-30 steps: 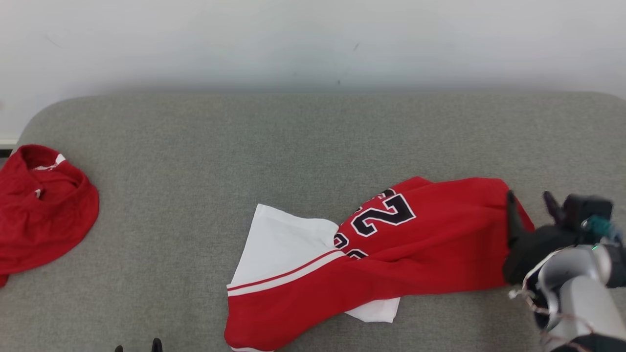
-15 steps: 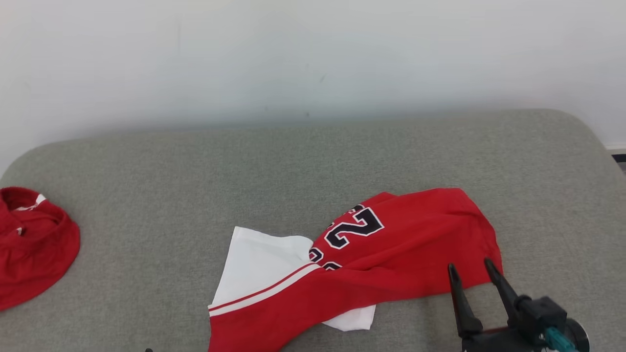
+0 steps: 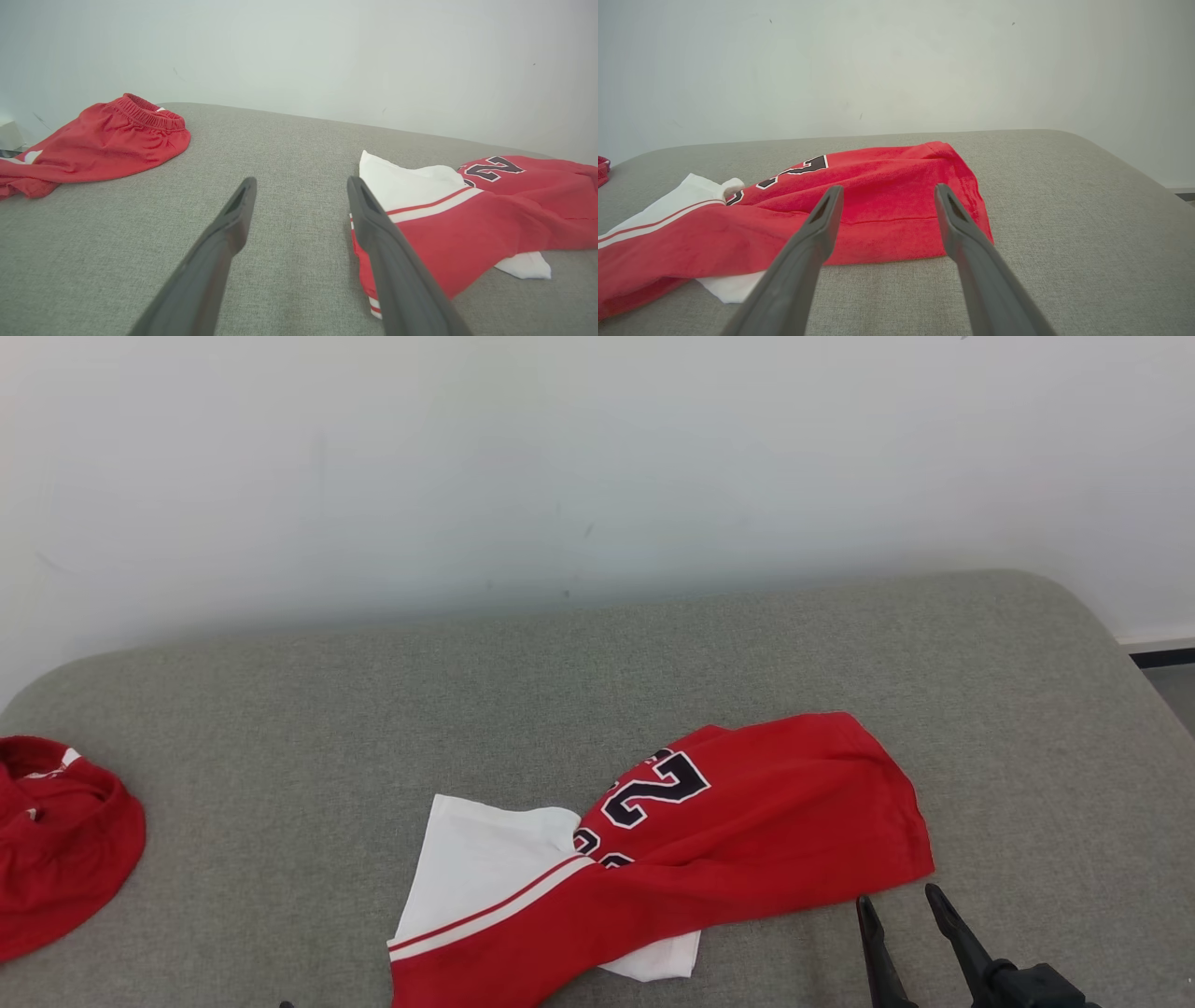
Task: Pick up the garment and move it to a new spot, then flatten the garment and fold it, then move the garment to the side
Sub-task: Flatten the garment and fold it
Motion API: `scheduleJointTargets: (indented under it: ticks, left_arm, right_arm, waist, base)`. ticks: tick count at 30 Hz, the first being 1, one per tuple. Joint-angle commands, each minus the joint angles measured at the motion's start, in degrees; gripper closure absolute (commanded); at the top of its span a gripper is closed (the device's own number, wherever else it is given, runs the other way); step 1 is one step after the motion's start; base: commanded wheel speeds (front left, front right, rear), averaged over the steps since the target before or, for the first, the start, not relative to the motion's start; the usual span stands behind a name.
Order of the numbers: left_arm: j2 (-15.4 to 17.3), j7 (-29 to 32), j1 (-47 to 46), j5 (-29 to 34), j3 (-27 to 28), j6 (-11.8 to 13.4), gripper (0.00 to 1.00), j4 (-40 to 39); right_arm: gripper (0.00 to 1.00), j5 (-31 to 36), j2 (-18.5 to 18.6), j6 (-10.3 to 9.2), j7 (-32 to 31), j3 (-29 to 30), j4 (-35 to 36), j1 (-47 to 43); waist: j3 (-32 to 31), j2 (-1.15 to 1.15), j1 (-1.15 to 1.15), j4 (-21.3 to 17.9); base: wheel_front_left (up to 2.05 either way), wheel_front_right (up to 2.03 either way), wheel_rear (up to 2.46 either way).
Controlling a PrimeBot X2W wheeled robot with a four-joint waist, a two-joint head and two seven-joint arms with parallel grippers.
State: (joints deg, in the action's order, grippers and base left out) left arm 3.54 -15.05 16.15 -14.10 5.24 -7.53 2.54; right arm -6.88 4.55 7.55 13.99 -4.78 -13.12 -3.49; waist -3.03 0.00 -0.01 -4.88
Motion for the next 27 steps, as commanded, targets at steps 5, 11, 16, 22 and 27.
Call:
scheduleJointTargets:
  ticks: [5,11,16,22,27]
  left_arm:
    - [-0.34,-0.19,0.31,0.22,0.03,0.07,0.00,-0.01]
    - [-0.37,-0.19,0.22,-0.36,-0.16,0.07,0.00,0.72]
    - [-0.27,-0.19,0.26,-0.77,-0.26,0.07,0.00,1.35]
    - [-0.09,-0.19,0.37,-1.20,-0.75,0.07,0.00,1.83]
    - [0.72,-0.19,0.45,-1.93,-1.87,0.07,0.00,2.42]
  right_arm:
    - [0.00,0.31,-0.43,-0.11,-0.12,-0.26,0.45,-0.87]
    - [0.00,0.41,-0.54,-0.11,-0.69,-0.33,0.62,-0.65]
    - [0.00,0.54,-0.58,-0.11,-0.82,-0.44,0.38,-0.28]
    - [0.00,0.60,-0.64,-0.11,-0.78,-0.04,0.02,-0.04]
    - [0.00,0.65,-0.43,-0.11,-0.98,0.20,0.25,0.37]
  waist:
    - [-0.21,0.00,0.01,0.01]
    - [-0.34,0.00,0.01,0.02]
    - [-0.34,0.00,0.01,-0.15]
    - [-0.25,0.00,0.01,-0.28]
    - [-0.07,0.00,0.01,-0.52]
  base:
    - [0.00,0.00,0.00]
    - [0.00,0.00,0.00]
    - [0.00,0.00,0.00]
    - [0.00,0.00,0.00]
    - [0.00,0.00,0.00]
